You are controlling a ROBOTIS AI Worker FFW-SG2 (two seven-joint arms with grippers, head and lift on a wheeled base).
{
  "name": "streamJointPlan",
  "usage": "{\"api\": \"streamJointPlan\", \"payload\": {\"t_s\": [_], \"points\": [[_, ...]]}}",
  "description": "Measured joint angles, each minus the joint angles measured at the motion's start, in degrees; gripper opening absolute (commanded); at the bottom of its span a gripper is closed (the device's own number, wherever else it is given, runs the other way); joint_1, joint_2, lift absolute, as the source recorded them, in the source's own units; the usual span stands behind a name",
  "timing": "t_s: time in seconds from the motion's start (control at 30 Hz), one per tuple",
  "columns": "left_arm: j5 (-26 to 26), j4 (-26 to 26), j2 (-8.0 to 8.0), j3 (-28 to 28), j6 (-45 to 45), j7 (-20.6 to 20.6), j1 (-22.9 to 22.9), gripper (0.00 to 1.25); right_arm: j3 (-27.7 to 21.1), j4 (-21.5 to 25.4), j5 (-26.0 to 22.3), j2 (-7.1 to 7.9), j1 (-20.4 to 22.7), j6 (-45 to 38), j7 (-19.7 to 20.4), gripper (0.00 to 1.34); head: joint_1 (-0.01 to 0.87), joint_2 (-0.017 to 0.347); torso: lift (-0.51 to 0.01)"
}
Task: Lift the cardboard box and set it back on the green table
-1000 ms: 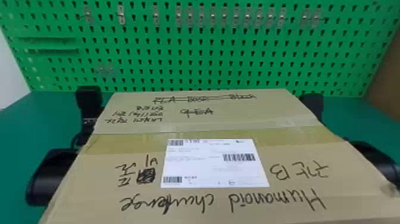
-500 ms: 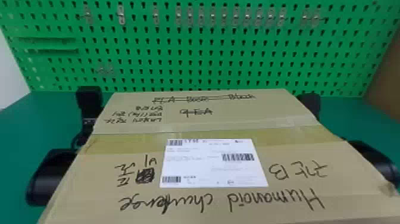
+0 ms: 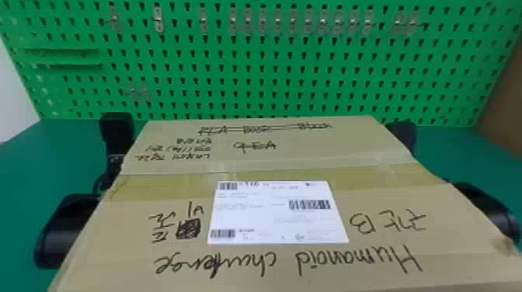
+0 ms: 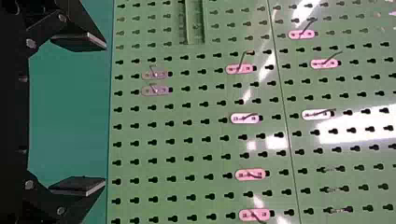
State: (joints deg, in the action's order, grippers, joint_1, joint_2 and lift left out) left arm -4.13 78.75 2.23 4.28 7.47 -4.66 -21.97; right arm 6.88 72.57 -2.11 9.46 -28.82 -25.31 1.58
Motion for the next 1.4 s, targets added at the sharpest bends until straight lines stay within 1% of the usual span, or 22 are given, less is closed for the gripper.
{"api": "streamJointPlan", "payload": {"t_s": [0.2, 0.6, 1.0, 1.4], "points": [[0.0, 0.0, -0.03, 0.07, 0.0, 0.0, -0.01, 1.0, 0.0, -0.04, 0.0, 0.07, -0.12, 0.0, 0.0, 1.25, 0.566, 0.054, -0.183], [-0.07, -0.01, 0.01, -0.23, 0.0, 0.0, -1.1, 1.0, 1.34, -0.22, 0.0, 1.09, -2.12, 0.18, 0.0, 1.25, 0.566, 0.054, -0.183], [-0.2, 0.02, 0.9, -0.53, 0.0, 0.0, -2.46, 1.0, 2.24, -0.49, 0.0, 1.71, -3.27, 0.34, 0.0, 1.25, 0.566, 0.054, -0.183], [-0.34, 0.09, 1.43, -0.91, -0.05, 0.0, -3.7, 1.0, 2.68, -0.86, 0.0, 2.18, -5.12, 0.69, 0.0, 1.25, 0.566, 0.054, -0.183]]}}
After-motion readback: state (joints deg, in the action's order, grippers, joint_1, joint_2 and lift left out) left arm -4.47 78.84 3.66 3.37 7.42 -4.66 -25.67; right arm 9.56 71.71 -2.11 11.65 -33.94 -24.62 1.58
